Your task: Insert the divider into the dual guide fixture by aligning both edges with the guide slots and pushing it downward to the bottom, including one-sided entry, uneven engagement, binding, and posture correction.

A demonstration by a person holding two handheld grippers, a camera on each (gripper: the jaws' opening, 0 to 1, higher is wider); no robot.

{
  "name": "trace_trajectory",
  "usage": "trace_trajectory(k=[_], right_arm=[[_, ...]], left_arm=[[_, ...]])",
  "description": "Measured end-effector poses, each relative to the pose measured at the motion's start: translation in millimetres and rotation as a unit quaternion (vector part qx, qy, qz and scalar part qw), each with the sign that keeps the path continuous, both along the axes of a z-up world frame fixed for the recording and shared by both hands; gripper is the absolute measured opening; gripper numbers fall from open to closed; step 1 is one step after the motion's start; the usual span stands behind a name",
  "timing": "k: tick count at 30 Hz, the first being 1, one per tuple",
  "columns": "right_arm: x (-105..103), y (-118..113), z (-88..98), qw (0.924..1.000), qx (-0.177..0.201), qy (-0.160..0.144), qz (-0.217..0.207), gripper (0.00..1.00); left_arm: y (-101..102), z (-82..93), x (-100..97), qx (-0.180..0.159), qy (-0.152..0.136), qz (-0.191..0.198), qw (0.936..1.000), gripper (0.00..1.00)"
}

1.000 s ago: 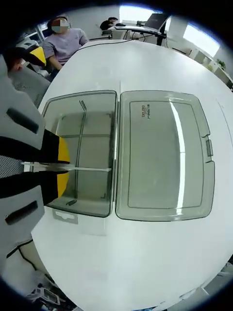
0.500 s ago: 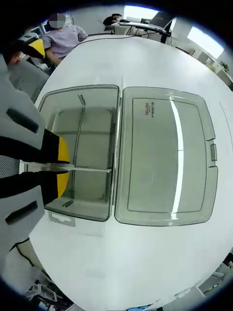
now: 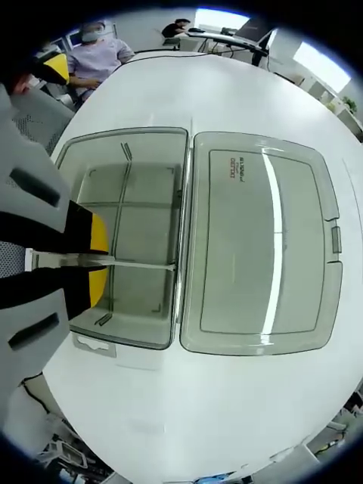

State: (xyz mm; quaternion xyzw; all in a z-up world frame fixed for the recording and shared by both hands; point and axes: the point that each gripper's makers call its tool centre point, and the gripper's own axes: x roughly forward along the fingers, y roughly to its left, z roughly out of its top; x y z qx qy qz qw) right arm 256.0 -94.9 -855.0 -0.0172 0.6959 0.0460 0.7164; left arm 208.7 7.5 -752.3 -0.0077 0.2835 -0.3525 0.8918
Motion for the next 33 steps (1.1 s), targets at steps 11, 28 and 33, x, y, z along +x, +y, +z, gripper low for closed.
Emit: trace_trajectory(k=[11, 28, 33], right_arm=[[5, 1, 1.0, 0.9991, 0.038, 0.004, 0.02, 0.03], [4, 1, 15.1, 0.9956, 0.093, 0.006, 0.012, 0.0], [3, 3, 14.9, 0.9957, 0.092, 0.002, 0.01, 0.0]], left_arm=[[1, -0.1, 0.0, 0.0, 0.002, 0.001, 1.0, 0.46], [0, 0.7, -0.1, 0.001, 0.001, -0.003, 1.0, 0.46], [0, 0.6, -0.4, 0.002, 0.001, -0.004, 1.0, 0.46]])
